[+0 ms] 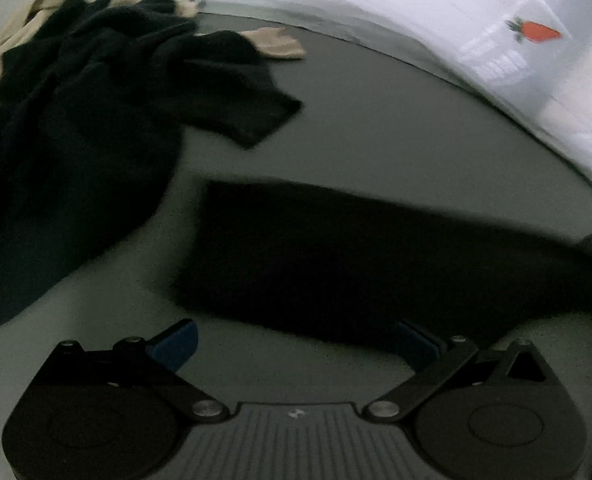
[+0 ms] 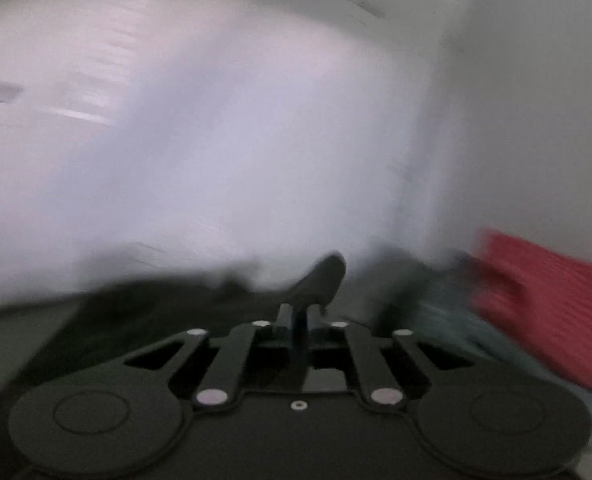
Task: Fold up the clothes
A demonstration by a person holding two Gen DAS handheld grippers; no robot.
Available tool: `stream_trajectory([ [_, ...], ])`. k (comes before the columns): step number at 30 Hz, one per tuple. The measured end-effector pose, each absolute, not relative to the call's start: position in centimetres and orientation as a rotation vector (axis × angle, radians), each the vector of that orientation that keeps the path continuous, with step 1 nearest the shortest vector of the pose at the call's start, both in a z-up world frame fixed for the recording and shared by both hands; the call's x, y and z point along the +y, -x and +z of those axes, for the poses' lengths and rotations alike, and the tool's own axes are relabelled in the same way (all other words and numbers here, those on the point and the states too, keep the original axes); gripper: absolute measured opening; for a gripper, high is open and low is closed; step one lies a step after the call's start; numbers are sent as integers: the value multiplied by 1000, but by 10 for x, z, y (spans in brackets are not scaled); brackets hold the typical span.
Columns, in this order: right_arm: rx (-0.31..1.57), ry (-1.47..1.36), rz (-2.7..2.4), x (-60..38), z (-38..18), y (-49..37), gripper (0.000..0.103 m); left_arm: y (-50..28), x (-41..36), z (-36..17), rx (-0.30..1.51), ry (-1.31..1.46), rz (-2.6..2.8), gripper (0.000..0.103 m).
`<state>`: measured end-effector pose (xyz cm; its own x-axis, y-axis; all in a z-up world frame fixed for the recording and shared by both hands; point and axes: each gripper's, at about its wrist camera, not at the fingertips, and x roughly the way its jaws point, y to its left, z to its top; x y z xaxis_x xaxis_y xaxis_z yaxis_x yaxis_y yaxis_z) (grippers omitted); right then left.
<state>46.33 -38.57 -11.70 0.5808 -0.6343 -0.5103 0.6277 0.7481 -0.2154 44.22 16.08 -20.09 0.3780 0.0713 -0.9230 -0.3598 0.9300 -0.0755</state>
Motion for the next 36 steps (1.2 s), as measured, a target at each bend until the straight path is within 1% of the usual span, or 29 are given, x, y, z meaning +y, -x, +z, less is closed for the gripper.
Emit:
stream_trajectory([
  [2, 622, -20, -768, -402, -120, -443, 25, -440, 151, -199, 1159, 273, 255, 102],
  [3, 626, -43, -770, -407, -122, -431, 37, -438, 147, -198, 1159, 267, 244, 102],
  [4, 635, -78, -758, -406, -126, -419, 41, -437, 143, -197, 1159, 261, 233, 102],
  [11, 694, -314, -642, -366, -170, -352, 42, -434, 125, -195, 1151, 238, 159, 102],
  [14, 721, -340, -593, -349, -181, -334, 42, -425, 118, -196, 1167, 218, 139, 102],
  [19, 733, -327, -492, -310, -184, -311, 45, -406, 113, -196, 1170, 214, 109, 102],
  [24, 779, -275, -409, -294, -185, -285, 46, -373, 107, -191, 1150, 200, 72, 102],
  [25, 791, -257, -403, -291, -186, -280, 48, -366, 105, -190, 1144, 195, 67, 102],
  [33, 874, -74, -415, -284, -211, -252, 50, -313, 97, -184, 1122, 181, 47, 102],
  [35, 903, -32, -413, -284, -219, -248, 48, -302, 96, -182, 1119, 182, 49, 102],
  [36, 909, -15, -398, -284, -222, -247, 41, -297, 96, -181, 1117, 185, 50, 102],
])
